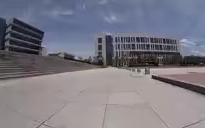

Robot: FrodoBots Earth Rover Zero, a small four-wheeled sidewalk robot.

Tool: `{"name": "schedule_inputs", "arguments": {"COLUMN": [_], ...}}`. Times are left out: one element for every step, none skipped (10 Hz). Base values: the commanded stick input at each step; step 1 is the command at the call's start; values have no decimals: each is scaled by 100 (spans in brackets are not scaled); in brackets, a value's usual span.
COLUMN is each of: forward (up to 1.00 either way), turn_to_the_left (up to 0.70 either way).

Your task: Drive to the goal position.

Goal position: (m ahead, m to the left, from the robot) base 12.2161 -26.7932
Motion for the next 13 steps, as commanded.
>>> {"name": "schedule_inputs", "arguments": {"forward": [69,69,69,69,69,69,69,69,69,69,69,69,69], "turn_to_the_left": [0,-5,-26,-35,-32,-18,-5,0,-8,-19,-31,-2,0]}}
